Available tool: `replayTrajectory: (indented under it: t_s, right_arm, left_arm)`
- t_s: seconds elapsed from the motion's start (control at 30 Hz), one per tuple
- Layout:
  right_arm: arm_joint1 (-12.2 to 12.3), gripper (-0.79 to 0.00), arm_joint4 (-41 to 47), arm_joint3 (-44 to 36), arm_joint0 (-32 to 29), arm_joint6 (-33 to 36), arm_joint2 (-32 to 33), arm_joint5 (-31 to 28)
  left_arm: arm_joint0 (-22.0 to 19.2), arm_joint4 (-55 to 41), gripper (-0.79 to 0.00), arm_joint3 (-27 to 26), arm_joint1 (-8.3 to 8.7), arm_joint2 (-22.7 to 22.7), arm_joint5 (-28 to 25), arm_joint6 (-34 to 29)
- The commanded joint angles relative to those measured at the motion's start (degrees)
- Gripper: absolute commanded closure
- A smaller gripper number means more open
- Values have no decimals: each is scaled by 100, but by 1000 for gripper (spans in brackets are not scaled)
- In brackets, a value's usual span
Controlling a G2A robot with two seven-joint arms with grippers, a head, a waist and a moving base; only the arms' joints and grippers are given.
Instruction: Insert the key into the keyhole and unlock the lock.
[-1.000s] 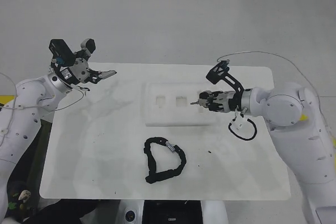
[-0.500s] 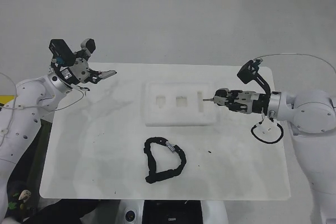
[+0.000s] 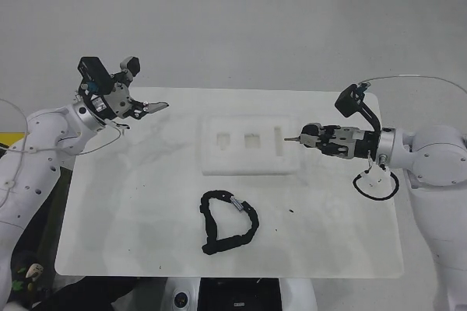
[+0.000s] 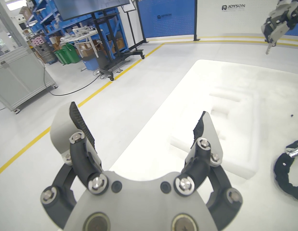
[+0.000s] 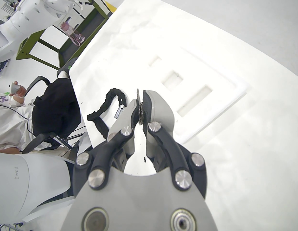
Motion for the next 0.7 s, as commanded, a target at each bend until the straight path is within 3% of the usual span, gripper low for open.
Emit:
replayTrajectory:
  t_s: [0.0,0.33,0.67]
  right_arm:
    - [0,0,0,0,0,0,0,0]
    - [0,0,0,0,0,0,0,0]
    - [0,0,0,0,0,0,0,0]
  left_arm:
    - [37,152,-785,-213,-7,20,-196,-79]
    - [319,960,-785,-1027,-225,531,-668,20]
    - [277,1644,-785,-1323,-527,1071,-982,-224]
